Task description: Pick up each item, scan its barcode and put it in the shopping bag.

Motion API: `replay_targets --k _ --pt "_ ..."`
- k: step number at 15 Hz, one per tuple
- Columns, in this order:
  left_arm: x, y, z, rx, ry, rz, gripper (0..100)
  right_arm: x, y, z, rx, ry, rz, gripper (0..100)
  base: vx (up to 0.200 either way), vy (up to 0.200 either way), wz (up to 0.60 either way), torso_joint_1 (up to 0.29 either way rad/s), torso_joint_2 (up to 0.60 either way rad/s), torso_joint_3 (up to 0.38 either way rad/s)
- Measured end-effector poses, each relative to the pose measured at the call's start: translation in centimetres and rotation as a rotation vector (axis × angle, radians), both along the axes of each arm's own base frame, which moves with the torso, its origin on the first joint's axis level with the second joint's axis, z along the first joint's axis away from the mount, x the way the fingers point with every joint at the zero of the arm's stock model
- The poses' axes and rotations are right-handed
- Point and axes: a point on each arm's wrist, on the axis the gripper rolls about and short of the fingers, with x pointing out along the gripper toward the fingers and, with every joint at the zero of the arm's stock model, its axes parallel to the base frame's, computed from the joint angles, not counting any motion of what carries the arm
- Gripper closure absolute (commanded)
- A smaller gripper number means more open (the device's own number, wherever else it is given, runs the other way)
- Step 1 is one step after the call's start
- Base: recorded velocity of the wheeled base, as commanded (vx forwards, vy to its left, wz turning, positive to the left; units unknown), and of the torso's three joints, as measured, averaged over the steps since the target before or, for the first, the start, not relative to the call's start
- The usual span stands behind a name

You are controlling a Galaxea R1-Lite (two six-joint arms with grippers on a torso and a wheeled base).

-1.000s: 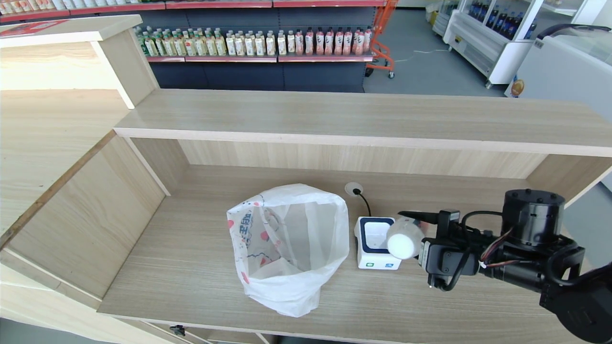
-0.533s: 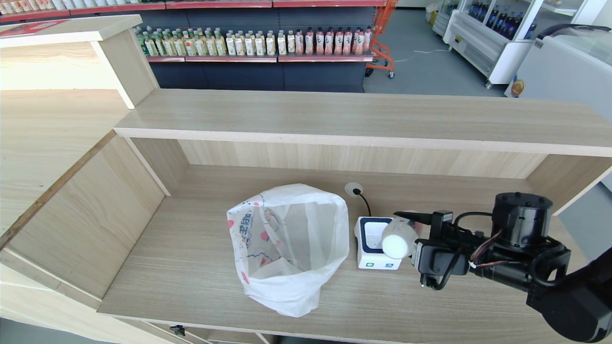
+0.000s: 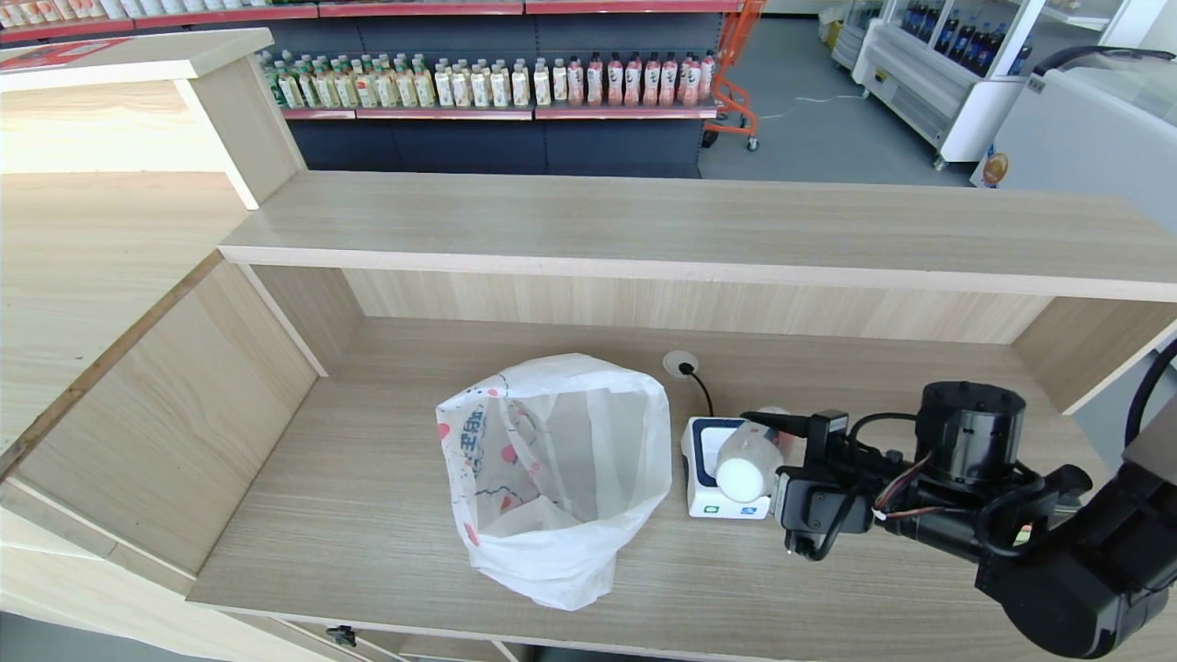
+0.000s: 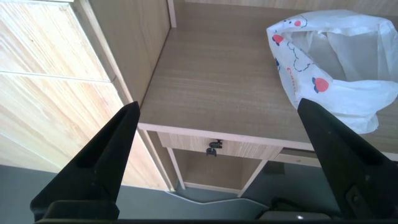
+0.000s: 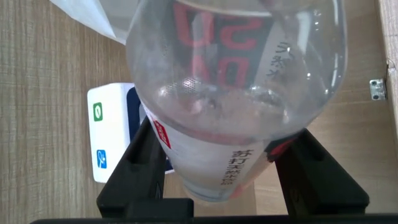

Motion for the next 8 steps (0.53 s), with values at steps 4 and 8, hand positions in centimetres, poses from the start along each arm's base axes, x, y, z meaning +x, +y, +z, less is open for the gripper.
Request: replay_targets --k 4,8 --pt "0.0 0.0 0.0 0.000 0.000 0.000 0 0.9 1.3 -0.4 0.015 -0.034 0.026 100 0.000 0.000 0.00 0.000 0.00 0.000" --pt "0.0 0.0 0.0 0.000 0.000 0.000 0 1.6 1.7 -1.4 0.028 -0.056 0.029 100 0.000 0.000 0.00 0.000 0.00 0.000"
